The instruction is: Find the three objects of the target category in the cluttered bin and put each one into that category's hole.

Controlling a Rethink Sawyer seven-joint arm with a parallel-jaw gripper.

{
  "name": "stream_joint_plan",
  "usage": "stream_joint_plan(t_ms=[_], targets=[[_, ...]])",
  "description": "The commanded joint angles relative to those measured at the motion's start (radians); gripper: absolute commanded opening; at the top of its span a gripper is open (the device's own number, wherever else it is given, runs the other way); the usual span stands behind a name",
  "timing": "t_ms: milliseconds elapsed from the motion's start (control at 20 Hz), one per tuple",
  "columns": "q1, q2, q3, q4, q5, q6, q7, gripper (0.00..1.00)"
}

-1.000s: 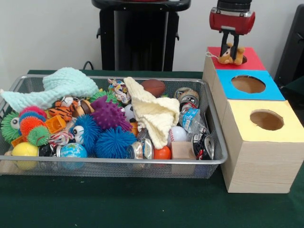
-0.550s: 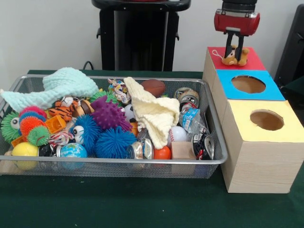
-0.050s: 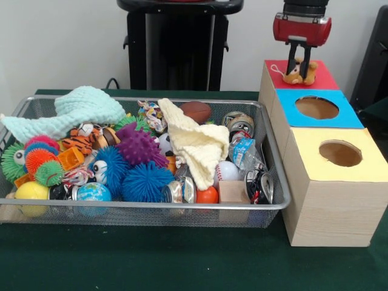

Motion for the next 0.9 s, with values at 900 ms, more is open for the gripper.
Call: stream_joint_plan(t_ms=[900], targets=[[-0.047, 0.273, 0.2, 0.006, -0.013, -0.195, 0.342, 0.0]])
